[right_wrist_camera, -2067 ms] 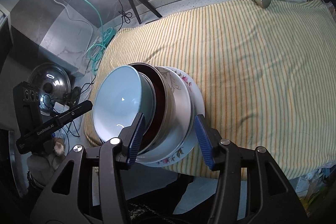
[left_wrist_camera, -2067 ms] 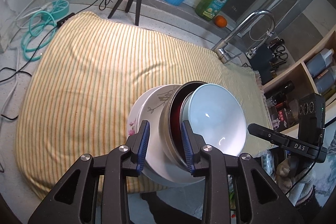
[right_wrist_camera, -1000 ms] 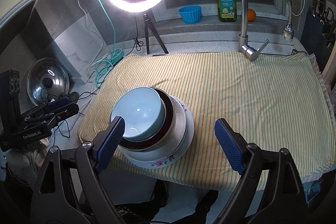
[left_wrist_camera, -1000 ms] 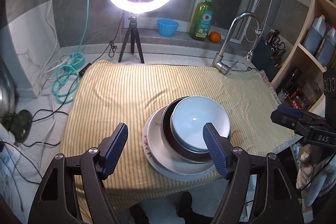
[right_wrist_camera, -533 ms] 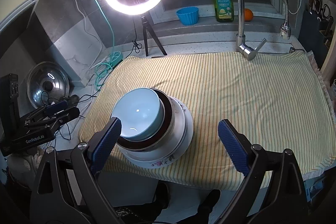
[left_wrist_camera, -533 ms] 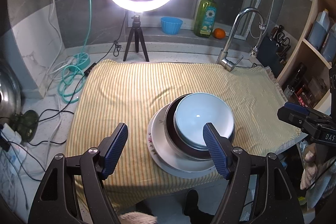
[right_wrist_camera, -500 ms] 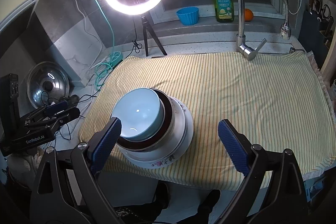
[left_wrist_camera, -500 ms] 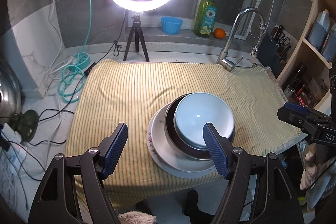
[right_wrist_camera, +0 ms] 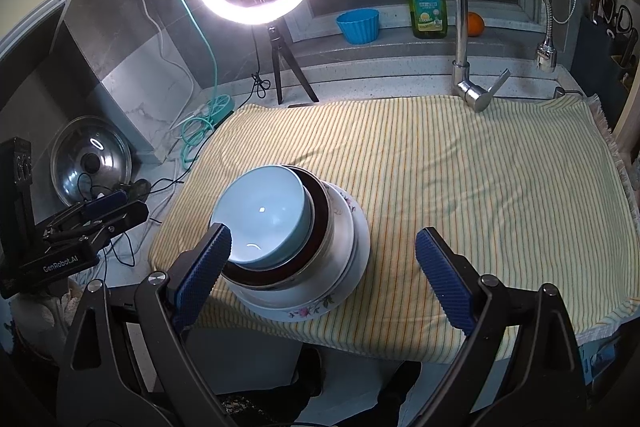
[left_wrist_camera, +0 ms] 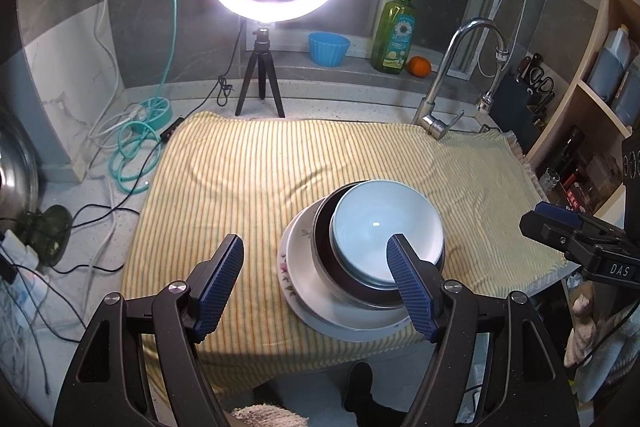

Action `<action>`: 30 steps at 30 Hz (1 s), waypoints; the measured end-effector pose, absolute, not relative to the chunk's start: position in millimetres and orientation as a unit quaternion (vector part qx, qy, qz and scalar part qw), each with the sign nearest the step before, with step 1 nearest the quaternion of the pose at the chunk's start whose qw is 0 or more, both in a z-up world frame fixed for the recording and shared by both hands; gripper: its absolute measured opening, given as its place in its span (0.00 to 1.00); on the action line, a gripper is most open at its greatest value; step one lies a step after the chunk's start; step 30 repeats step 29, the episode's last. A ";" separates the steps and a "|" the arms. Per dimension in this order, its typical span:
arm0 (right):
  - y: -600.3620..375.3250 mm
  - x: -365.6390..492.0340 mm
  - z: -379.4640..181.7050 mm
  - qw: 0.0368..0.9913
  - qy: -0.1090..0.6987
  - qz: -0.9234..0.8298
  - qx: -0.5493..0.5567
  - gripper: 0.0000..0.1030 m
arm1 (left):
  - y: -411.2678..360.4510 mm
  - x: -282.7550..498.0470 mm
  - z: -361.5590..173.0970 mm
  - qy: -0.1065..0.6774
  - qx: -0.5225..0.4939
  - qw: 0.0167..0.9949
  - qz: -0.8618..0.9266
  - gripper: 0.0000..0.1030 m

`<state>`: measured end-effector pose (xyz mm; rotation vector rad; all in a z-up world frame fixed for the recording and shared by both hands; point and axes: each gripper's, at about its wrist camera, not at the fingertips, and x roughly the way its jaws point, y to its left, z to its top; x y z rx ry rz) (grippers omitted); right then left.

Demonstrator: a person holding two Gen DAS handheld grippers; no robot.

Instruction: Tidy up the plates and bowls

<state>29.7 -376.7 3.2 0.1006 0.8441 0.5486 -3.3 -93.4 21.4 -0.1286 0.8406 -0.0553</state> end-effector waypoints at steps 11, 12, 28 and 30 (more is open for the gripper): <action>-372.7 32.4 -2.4 0.873 0.410 0.262 0.046 0.93 | -93.2 -0.4 21.6 0.410 -0.064 0.909 -0.029 0.72; -372.4 33.1 -3.1 0.872 0.411 0.262 0.047 0.93 | -93.2 -0.3 21.5 0.411 -0.064 0.909 -0.029 0.72; -369.6 42.9 -8.3 0.870 0.417 0.259 0.046 0.93 | -92.7 7.0 18.5 0.402 -0.058 0.913 -0.032 0.72; -369.5 44.3 -8.9 0.869 0.418 0.259 0.046 0.93 | -92.4 8.4 17.5 0.405 -0.060 0.912 -0.031 0.72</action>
